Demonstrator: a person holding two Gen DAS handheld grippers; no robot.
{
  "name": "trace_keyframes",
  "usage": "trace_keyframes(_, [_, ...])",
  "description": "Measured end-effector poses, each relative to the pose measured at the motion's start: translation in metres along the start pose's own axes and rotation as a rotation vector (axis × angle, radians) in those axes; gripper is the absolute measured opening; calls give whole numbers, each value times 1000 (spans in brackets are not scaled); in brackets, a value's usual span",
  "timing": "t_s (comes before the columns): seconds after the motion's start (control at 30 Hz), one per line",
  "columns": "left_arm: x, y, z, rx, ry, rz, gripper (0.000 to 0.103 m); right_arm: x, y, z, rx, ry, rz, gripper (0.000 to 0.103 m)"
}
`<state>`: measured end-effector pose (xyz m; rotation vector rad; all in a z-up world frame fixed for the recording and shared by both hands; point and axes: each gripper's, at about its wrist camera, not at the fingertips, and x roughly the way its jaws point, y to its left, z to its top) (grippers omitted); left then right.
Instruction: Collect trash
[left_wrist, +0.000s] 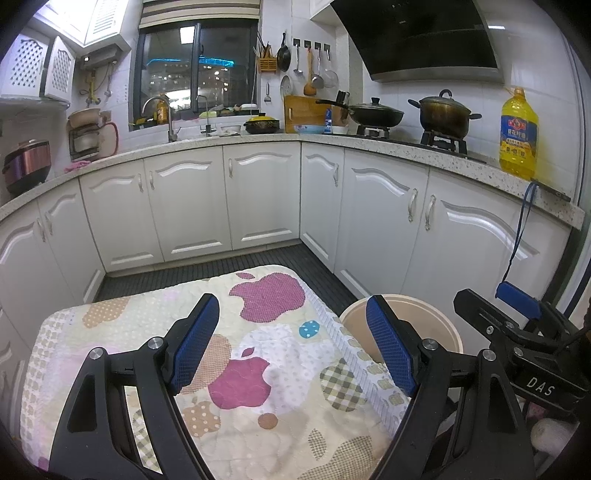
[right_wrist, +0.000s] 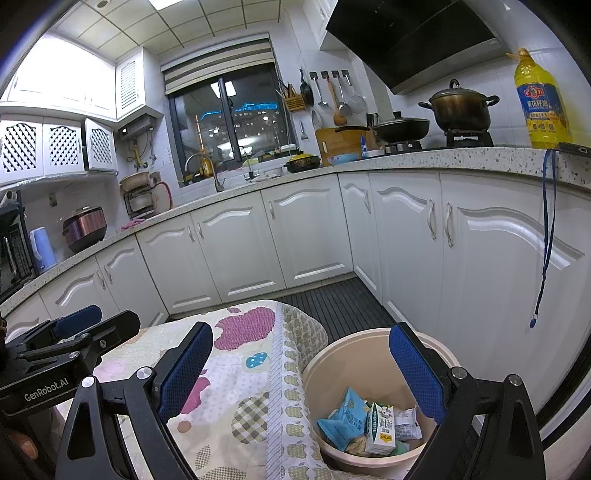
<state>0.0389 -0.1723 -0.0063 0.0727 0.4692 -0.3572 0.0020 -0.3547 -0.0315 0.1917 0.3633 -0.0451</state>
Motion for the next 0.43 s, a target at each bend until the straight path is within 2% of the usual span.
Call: trace_keyframes(0.43, [12,6,-7,-13,23,-56,82,4,-1,-1,-8,22,-5,95])
